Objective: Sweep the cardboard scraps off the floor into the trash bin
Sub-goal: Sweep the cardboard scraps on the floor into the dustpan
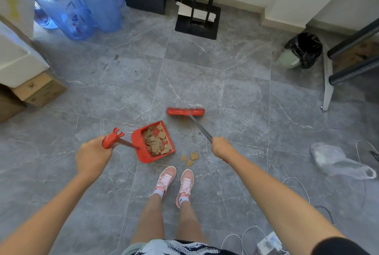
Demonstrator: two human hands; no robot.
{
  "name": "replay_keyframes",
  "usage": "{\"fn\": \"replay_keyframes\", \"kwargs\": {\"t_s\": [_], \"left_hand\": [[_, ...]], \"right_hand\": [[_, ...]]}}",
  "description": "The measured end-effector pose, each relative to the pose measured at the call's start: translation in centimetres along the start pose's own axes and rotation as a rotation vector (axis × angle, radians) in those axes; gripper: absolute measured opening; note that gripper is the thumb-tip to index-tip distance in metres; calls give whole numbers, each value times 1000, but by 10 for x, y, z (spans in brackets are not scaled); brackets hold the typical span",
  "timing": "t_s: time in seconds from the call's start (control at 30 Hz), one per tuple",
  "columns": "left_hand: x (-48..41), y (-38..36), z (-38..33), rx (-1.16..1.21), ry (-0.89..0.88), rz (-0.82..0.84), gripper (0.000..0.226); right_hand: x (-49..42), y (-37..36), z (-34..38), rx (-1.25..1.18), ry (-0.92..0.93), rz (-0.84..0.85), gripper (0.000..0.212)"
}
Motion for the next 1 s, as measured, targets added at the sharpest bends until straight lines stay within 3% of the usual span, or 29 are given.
{"fn": "replay_keyframes", "kwargs": {"t_s": [0.27, 0.4, 0.53, 0.63, 0.8, 0.93, 1.0], "left_hand": [[30, -2, 15, -24, 0, -5, 32], [42, -1, 4, -48, -11, 29, 32], [43, -1, -3, -64, -7, 48, 32], [43, -2, -5, -98, -37, 66, 36], [55, -4, -13, -138, -87, 70, 40], [65, -3, -16, -168, -144, 83, 39], [67, -2, -16, -173, -199, 105, 38]], "right_hand": [[59, -102, -55, 136, 22, 69, 39], [90, -140, -85, 91, 25, 158, 36], [107, -156, -102, 65, 48, 188, 30], [114, -158, -112, -1, 73, 214, 6], [128, -160, -130, -210, 72, 207, 13], [155, -162, -139, -242, 73, 143, 20], [171, -170, -141, -288, 49, 124, 14]]}}
Point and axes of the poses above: each hand's wrist, its own x-axis away from the middle knuckle, its own y-axis out of the back of the hand, z = x × y, the point moved 5 cm from there along -x, towards the middle knuckle, and after that the axes turned 15 degrees about x, right-handed, at the moved point
